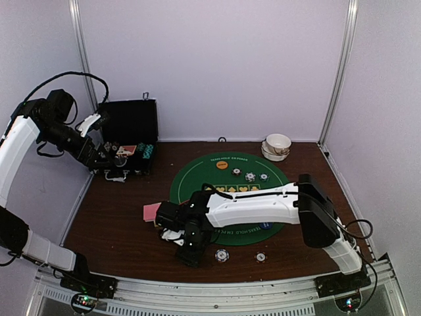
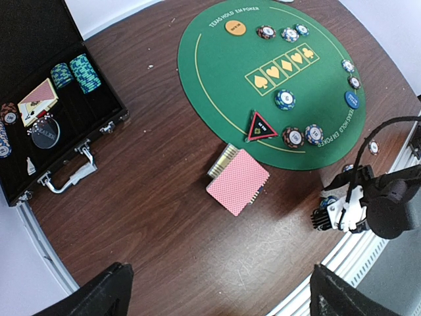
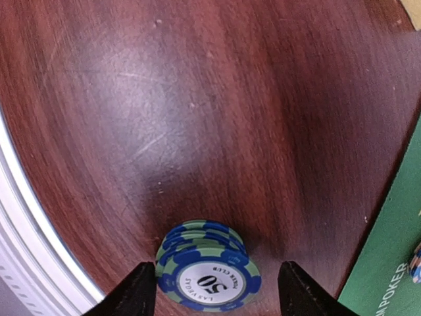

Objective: Distribute texas hold em gaming equipment

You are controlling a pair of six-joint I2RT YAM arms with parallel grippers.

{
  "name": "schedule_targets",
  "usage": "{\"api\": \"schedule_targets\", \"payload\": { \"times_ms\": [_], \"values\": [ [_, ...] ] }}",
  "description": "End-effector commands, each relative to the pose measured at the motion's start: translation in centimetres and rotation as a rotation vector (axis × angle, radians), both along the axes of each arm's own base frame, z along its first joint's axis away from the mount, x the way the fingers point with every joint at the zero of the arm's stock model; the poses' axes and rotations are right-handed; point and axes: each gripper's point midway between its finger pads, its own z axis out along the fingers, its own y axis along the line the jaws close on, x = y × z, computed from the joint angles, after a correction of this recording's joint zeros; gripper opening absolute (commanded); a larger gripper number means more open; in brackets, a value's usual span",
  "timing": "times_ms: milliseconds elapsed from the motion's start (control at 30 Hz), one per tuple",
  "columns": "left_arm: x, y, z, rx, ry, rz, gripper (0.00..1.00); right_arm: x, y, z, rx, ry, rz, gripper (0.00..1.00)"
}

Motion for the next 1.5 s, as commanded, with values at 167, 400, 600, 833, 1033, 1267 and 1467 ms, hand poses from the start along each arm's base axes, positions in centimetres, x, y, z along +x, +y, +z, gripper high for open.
{"api": "schedule_targets", "payload": {
  "times_ms": [167,400,600,833,1033,1267,1467],
  "values": [
    [-0.3,-0.3,1.1,-0.009,-0.028,-0.020,0.98,-0.2,0.3,-0.2,0.002,-0.004,0.008,0.48],
    [-0.4,-0.3,1.1,-0.006,-0.027,-0.019,0.98,0.0,0.6,1.3,0.025,-0.018,0.008,0.37],
    [-0.4,-0.3,1.1,-0.006,-0.026,-0.018,0.98,0.1,0.5,1.6,0.025,-0.020,0.007,0.30],
    [-0.3,-0.2,1.1,-0.003,-0.024,-0.016,0.98,0.2,0.6,2.8,0.043,-0.028,0.006,0.36],
    [-0.2,-0.2,1.1,-0.004,-0.024,-0.016,0.98,0.2,0.6,2.4,0.036,-0.026,0.006,0.47],
    [-0.2,-0.2,1.1,-0.004,-0.023,-0.014,0.97,0.2,0.7,2.4,0.038,-0.026,0.004,0.32],
    [-0.2,-0.2,1.2,-0.002,-0.024,-0.014,0.98,0.8,0.3,3.6,0.036,-0.057,-0.007,0.01]
  ]
}}
